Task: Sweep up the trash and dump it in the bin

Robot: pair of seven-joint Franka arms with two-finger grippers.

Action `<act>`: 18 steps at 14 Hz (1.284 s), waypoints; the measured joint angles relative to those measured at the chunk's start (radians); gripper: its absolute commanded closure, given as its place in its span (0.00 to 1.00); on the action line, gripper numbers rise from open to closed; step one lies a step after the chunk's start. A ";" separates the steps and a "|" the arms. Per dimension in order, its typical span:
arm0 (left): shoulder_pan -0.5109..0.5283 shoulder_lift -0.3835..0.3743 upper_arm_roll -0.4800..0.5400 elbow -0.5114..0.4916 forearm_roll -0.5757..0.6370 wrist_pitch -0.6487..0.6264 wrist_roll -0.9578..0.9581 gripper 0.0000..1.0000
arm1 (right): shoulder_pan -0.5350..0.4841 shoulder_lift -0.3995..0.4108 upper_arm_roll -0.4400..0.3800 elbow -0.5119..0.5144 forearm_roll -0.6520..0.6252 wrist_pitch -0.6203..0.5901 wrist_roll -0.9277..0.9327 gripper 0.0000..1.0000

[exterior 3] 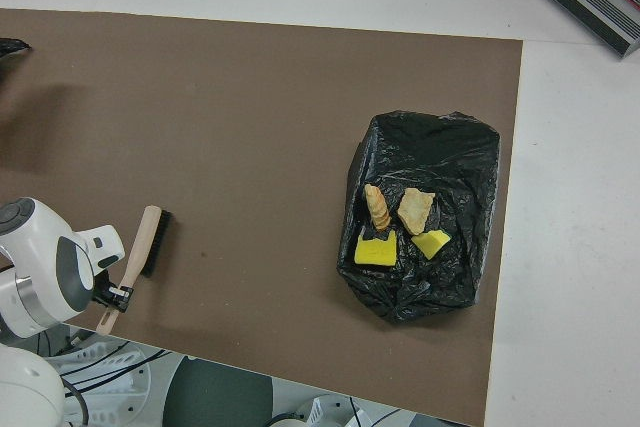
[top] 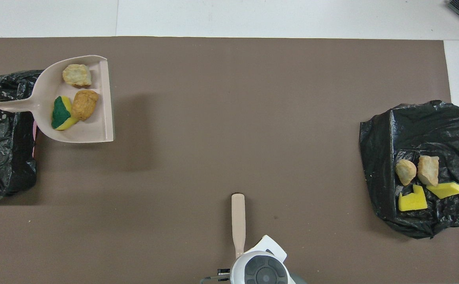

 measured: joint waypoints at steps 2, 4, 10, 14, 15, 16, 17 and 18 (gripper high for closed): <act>0.069 0.007 0.004 0.012 0.002 0.008 0.081 1.00 | 0.000 0.002 0.000 0.000 -0.001 0.000 -0.001 0.00; 0.117 0.009 0.006 0.017 0.038 0.047 0.133 1.00 | -0.001 0.006 -0.001 0.004 -0.004 0.004 -0.003 0.00; 0.132 0.019 -0.006 0.006 0.367 0.253 0.129 1.00 | -0.098 0.018 -0.016 0.110 -0.063 0.012 -0.025 0.00; 0.117 0.006 -0.011 -0.046 0.663 0.309 -0.051 1.00 | -0.228 0.020 -0.019 0.179 -0.169 0.012 -0.032 0.00; 0.102 -0.006 -0.012 -0.072 0.733 0.310 -0.127 1.00 | -0.263 0.024 -0.019 0.192 -0.188 0.012 -0.042 0.00; 0.084 -0.022 -0.013 -0.101 0.796 0.310 -0.196 1.00 | -0.297 0.030 -0.020 0.207 -0.205 0.012 -0.050 0.00; 0.064 -0.043 -0.014 -0.135 0.863 0.310 -0.258 1.00 | -0.333 0.036 -0.021 0.225 -0.221 0.012 -0.063 0.00; 0.043 -0.065 -0.015 -0.168 0.926 0.310 -0.304 1.00 | -0.371 0.044 -0.021 0.246 -0.240 0.012 -0.085 0.00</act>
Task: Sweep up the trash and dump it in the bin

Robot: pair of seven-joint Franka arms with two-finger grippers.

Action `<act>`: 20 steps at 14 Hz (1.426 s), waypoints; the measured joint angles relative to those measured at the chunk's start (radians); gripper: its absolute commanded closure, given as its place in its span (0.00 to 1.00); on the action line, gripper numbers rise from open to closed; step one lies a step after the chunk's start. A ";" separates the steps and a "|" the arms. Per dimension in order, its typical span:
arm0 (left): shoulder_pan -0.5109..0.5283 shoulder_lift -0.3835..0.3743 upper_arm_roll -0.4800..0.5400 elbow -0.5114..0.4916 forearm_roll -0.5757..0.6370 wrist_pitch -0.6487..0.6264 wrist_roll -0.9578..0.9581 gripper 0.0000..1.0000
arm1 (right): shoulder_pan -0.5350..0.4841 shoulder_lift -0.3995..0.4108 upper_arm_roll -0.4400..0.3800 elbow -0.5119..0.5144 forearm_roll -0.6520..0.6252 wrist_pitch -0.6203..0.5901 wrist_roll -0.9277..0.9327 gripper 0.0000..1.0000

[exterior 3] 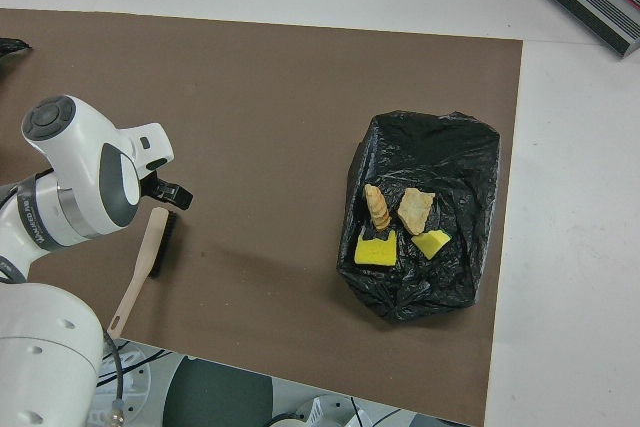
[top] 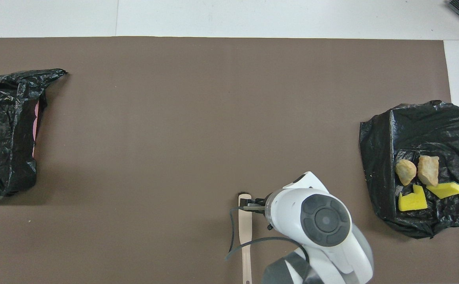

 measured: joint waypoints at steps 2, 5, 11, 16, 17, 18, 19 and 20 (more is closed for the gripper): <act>-0.028 -0.040 0.000 -0.040 0.070 -0.001 -0.036 1.00 | -0.066 0.014 -0.001 0.048 -0.008 -0.005 -0.057 0.00; -0.032 -0.093 0.002 -0.053 0.176 -0.002 -0.037 1.00 | -0.143 0.021 -0.002 0.144 -0.011 -0.067 -0.114 0.00; -0.087 -0.133 0.001 -0.071 0.289 -0.063 -0.110 1.00 | -0.268 0.019 -0.005 0.330 -0.013 -0.288 -0.236 0.00; -0.170 -0.134 -0.005 -0.102 0.300 -0.172 -0.203 1.00 | -0.342 0.017 -0.010 0.435 -0.013 -0.449 -0.321 0.00; -0.184 -0.135 -0.007 -0.102 0.299 -0.186 -0.205 1.00 | -0.344 0.017 -0.016 0.440 -0.013 -0.456 -0.323 0.00; -0.207 -0.137 -0.009 -0.102 0.299 -0.205 -0.209 1.00 | -0.344 0.015 -0.026 0.449 -0.014 -0.461 -0.323 0.00; -0.235 -0.139 -0.011 -0.100 0.294 -0.227 -0.217 1.00 | -0.345 0.013 -0.039 0.464 -0.014 -0.477 -0.326 0.00; -0.262 -0.140 -0.013 -0.095 0.279 -0.251 -0.229 1.00 | -0.345 0.009 -0.053 0.485 -0.015 -0.505 -0.339 0.00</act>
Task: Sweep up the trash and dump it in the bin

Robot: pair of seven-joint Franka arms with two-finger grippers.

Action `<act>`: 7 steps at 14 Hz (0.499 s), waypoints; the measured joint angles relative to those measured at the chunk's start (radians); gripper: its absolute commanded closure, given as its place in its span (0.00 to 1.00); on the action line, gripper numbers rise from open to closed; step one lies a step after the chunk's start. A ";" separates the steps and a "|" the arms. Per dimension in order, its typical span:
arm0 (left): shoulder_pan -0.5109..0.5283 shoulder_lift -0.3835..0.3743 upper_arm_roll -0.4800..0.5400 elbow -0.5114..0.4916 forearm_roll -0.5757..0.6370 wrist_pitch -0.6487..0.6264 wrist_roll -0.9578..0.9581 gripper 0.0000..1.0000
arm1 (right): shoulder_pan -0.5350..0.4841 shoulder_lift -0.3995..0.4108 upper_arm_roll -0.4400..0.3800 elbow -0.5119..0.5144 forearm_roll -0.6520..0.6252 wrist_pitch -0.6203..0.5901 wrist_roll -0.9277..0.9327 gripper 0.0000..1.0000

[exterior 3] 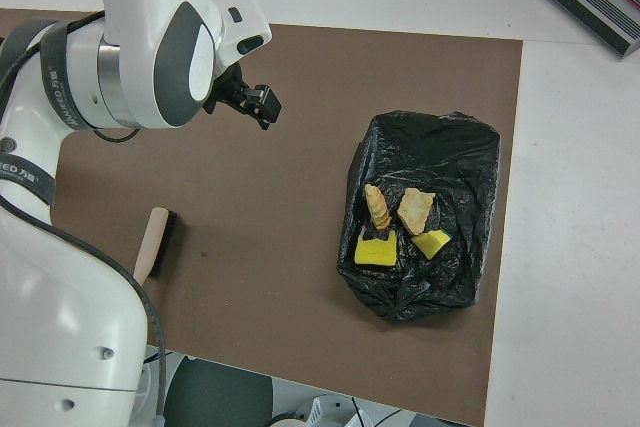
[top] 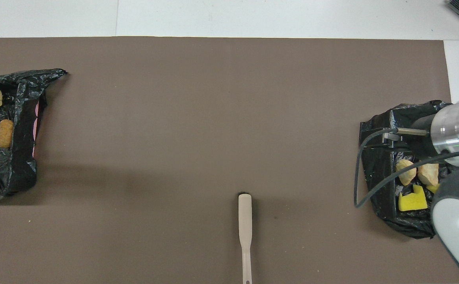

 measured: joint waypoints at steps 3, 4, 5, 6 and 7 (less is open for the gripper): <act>-0.047 -0.005 -0.003 0.038 -0.145 -0.052 -0.006 1.00 | -0.001 -0.011 -0.072 0.075 -0.023 -0.114 -0.110 0.00; -0.056 -0.007 -0.003 0.043 -0.197 -0.055 -0.015 1.00 | -0.002 -0.013 -0.100 0.099 -0.036 -0.148 -0.153 0.00; -0.061 -0.009 -0.004 0.044 -0.255 -0.055 -0.036 1.00 | -0.003 -0.015 -0.127 0.121 -0.050 -0.181 -0.198 0.00; -0.065 -0.009 -0.004 0.044 -0.333 -0.055 -0.057 1.00 | -0.005 -0.016 -0.149 0.138 -0.071 -0.206 -0.244 0.00; -0.065 -0.009 -0.004 0.043 -0.416 -0.055 -0.067 1.00 | -0.007 -0.017 -0.165 0.147 -0.093 -0.220 -0.289 0.00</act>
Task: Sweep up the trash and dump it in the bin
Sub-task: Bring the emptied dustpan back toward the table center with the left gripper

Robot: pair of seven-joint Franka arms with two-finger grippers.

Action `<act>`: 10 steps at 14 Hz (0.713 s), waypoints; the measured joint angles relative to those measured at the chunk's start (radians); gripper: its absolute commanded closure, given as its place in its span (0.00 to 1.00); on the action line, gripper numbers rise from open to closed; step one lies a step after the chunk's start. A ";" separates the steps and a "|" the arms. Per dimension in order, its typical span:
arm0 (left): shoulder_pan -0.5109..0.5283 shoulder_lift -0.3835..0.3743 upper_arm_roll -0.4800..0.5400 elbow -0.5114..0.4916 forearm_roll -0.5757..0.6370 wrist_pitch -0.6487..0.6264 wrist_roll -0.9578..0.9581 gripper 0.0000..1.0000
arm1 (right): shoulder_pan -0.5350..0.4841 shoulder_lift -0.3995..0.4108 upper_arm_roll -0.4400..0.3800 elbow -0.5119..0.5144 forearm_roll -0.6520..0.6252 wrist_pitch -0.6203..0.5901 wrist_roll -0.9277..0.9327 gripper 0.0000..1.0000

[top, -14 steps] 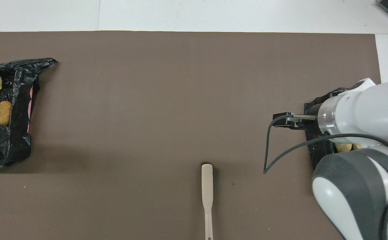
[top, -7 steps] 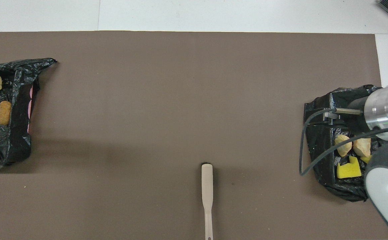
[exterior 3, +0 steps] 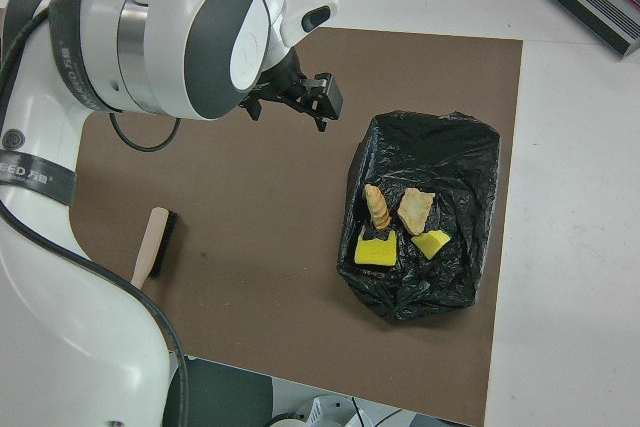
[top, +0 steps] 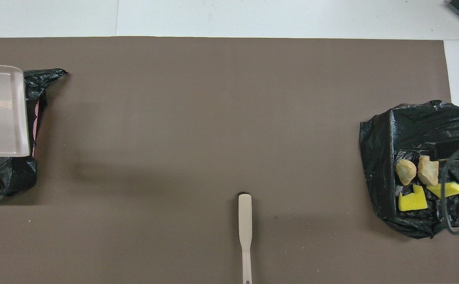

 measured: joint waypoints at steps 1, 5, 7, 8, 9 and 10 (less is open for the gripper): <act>0.000 0.000 0.001 -0.002 -0.072 0.000 -0.003 1.00 | -0.001 0.000 -0.009 0.004 -0.018 -0.002 -0.033 0.00; -0.001 0.002 0.000 -0.039 -0.299 -0.001 -0.104 1.00 | 0.005 -0.001 -0.011 0.008 -0.026 -0.002 -0.055 0.00; -0.014 0.005 -0.001 -0.068 -0.362 -0.002 -0.235 1.00 | 0.020 -0.001 -0.017 0.008 -0.026 -0.002 -0.055 0.00; -0.030 0.006 -0.002 -0.083 -0.384 -0.005 -0.310 1.00 | 0.041 0.000 -0.033 0.008 -0.026 -0.002 -0.055 0.00; -0.051 0.006 -0.002 -0.098 -0.417 -0.010 -0.396 1.00 | 0.079 0.002 -0.066 0.008 -0.026 -0.002 -0.055 0.00; -0.068 0.006 -0.004 -0.110 -0.460 -0.016 -0.481 1.00 | 0.117 0.006 -0.100 0.007 -0.026 -0.002 -0.055 0.00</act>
